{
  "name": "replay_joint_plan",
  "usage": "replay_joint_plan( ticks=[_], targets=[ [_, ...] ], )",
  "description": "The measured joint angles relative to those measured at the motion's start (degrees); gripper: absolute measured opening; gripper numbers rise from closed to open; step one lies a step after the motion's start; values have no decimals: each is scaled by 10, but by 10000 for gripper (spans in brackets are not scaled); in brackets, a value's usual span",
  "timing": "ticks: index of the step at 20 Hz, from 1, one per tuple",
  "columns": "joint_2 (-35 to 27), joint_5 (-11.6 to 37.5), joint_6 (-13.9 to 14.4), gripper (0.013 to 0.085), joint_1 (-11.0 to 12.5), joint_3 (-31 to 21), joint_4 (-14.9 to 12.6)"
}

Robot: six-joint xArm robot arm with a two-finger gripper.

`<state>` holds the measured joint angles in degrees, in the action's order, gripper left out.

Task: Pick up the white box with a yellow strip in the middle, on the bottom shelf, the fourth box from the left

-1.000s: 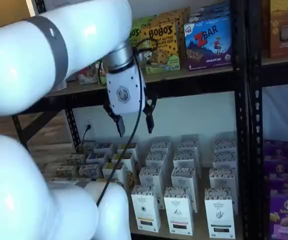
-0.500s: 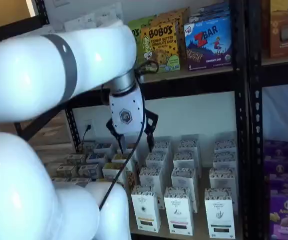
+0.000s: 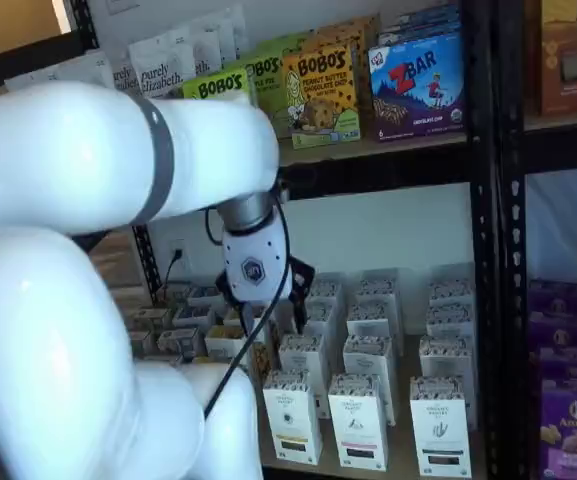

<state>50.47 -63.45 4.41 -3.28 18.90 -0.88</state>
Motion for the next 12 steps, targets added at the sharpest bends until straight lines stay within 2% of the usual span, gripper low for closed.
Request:
replay_joint_plan(
  ticks=[7, 12],
  targets=[
    [-63, 99, 37, 850, -25, -30, -19],
    [-110, 173, 45, 850, -31, -46, -18]
  ],
)
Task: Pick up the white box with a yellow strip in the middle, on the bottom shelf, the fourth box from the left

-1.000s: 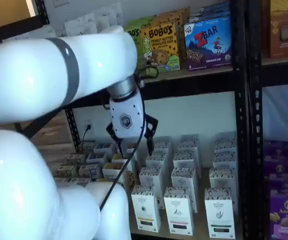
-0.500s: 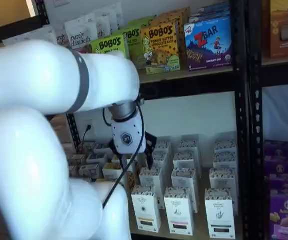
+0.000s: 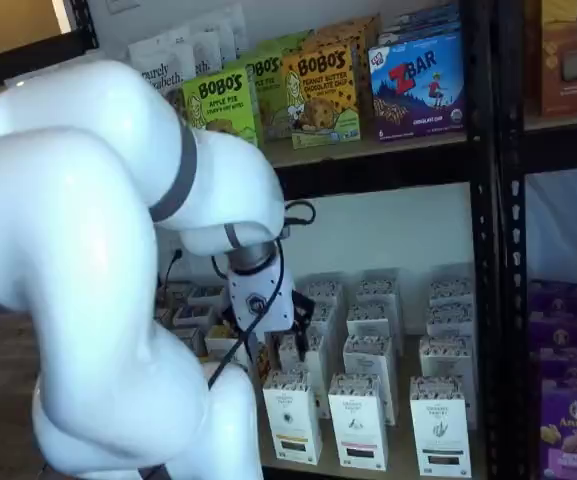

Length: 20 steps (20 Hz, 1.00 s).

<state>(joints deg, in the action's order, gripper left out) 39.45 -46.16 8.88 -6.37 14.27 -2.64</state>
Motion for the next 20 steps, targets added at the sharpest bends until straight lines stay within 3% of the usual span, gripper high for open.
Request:
replay_joint_plan(
  ticks=[6, 12, 16, 20],
  targets=[
    [-51, 74, -5, 850, 0, -13, 10],
    [-108, 124, 6, 850, -16, -7, 14],
    [-174, 204, 7, 850, -22, 0, 20],
    [-234, 251, 20, 850, -17, 14, 0]
  ],
)
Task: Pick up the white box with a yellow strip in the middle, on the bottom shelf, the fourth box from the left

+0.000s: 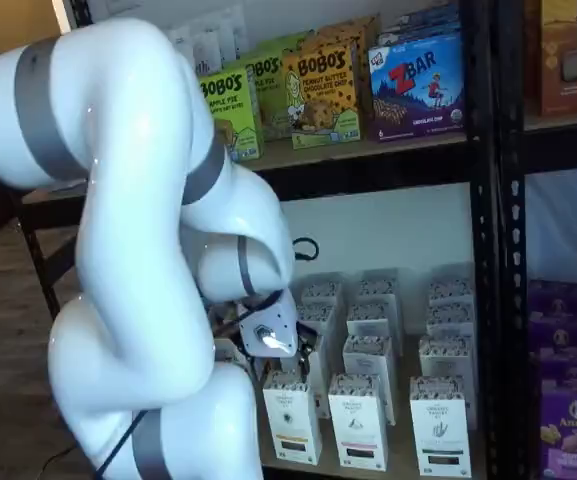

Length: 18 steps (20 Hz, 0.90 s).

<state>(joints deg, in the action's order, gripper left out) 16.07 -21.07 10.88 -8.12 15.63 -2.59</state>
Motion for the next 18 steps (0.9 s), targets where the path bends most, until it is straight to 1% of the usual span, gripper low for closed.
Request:
replay_joint_plan(
  ticks=[1, 3, 5, 10, 12, 15, 18],
  targets=[
    [-17, 10, 12, 850, 2, 5, -15],
    [-42, 31, 21, 850, 4, 10, -26],
    [-62, 50, 17, 850, 4, 14, -23],
    [-110, 81, 8, 850, -3, 32, -7],
    [-133, 95, 17, 850, -5, 42, -13],
    [-158, 106, 20, 850, -8, 56, -13],
    [-174, 114, 34, 850, -7, 66, -29]
  ],
)
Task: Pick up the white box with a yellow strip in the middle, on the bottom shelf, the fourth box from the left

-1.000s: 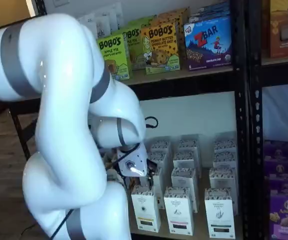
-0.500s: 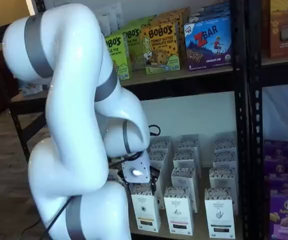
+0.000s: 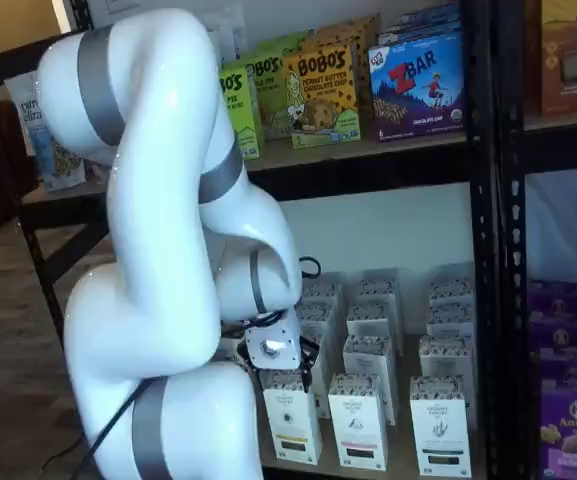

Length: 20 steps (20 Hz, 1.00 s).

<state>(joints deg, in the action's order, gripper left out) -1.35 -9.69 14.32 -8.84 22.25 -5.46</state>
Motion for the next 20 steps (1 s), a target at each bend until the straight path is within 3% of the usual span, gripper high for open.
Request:
replay_joint_plan(
  ticks=[3, 8, 12, 20],
  targets=[
    [-27, 8, 18, 850, 0, 18, -19],
    [-65, 19, -3, 850, -7, 42, 9],
    [-103, 30, 0, 850, -9, 68, 8],
    [-174, 47, -27, 850, -21, 122, 47]
  ],
)
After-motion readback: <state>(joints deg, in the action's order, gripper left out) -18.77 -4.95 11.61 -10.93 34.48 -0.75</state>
